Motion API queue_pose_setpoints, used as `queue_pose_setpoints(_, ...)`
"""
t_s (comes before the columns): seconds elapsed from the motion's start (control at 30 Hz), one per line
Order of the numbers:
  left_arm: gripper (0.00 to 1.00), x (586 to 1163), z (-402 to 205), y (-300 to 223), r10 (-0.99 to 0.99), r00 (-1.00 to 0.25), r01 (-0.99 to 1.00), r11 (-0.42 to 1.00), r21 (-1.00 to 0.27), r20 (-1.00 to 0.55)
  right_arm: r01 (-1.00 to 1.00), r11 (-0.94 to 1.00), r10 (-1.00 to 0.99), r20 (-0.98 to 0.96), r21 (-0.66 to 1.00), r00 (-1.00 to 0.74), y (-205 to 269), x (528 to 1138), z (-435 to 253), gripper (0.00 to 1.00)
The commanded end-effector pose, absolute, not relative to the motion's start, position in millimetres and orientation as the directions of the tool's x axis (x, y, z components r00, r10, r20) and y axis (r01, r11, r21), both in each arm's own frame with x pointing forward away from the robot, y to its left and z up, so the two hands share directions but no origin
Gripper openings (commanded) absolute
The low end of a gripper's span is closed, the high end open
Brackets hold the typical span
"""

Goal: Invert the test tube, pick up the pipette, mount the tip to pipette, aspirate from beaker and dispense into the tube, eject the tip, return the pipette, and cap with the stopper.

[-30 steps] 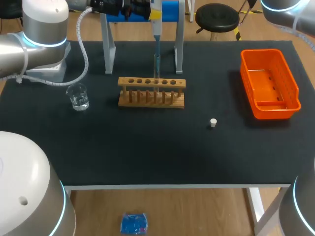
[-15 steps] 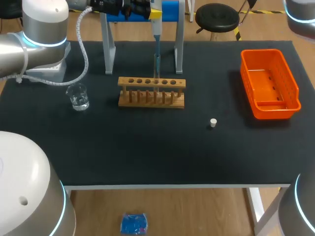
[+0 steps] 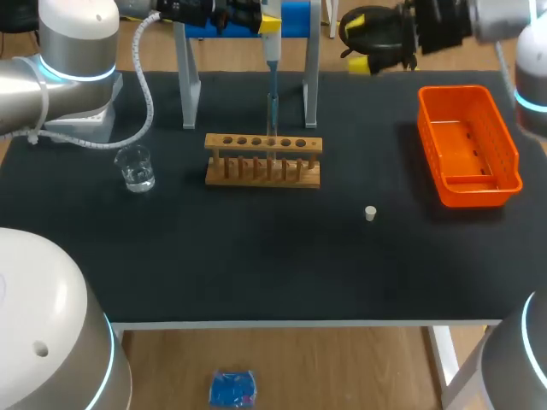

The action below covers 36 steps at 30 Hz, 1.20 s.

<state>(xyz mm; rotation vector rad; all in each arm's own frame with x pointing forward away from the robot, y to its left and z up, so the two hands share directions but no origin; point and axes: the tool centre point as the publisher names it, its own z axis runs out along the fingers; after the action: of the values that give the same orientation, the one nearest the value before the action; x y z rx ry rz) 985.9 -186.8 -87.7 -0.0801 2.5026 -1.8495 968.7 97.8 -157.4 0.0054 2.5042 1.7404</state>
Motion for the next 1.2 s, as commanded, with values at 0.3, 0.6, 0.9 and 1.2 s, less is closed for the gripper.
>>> queue_pose_setpoints(0.3,0.00,985,-87,-187,-0.061,-0.998,-0.025,0.293,-0.956,0.007,-0.090,0.259,0.007,-0.095,0.962,-0.995,148,985,-248,1.00)
queue_pose_setpoints(0.6,0.00,985,-87,-187,-0.061,-0.998,-0.025,0.293,-0.956,0.007,-0.079,0.257,-0.018,-0.077,0.963,-0.997,171,987,-266,1.00)
queue_pose_setpoints(0.9,0.00,985,-87,-187,-0.061,-0.998,-0.025,0.293,-0.956,0.007,-0.073,0.272,-0.027,-0.068,0.959,-0.997,179,981,-270,1.00)
queue_pose_setpoints(1.2,0.00,985,-87,-187,-0.061,-0.998,-0.025,0.293,-0.956,0.007,-0.067,0.278,-0.024,-0.062,0.958,-0.998,179,977,-268,1.00)
